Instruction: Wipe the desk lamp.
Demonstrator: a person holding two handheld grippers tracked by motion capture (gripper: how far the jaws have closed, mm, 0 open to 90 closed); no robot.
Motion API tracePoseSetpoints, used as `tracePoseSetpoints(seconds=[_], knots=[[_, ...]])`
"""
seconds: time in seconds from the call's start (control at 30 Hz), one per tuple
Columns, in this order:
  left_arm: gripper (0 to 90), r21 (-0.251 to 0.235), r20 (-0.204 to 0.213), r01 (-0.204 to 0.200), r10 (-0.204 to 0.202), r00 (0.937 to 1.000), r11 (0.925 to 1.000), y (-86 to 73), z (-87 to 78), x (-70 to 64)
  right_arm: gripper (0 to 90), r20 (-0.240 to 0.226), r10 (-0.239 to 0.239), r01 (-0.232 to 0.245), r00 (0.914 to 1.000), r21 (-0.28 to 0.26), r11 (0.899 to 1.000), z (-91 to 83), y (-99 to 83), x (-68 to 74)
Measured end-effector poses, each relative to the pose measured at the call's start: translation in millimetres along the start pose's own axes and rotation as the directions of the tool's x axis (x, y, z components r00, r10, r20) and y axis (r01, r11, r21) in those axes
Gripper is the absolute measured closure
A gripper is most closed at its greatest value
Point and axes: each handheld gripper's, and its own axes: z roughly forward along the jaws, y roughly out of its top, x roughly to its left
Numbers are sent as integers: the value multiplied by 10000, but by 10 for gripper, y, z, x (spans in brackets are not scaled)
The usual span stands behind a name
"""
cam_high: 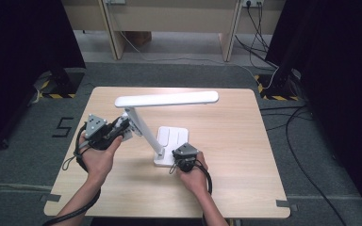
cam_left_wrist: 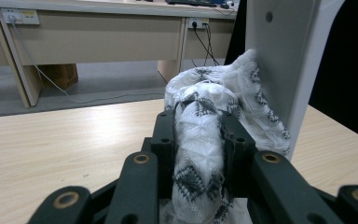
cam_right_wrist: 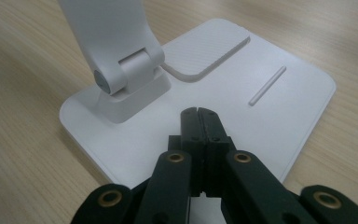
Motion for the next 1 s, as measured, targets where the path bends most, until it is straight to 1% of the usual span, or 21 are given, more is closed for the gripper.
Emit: tracePoseSetpoints(seconds=[1.0], knots=[[707,364,186,-27,20,9998,9993,-200,128,-3,900,14,-25,25,10000,13,10000,-1,0,2]])
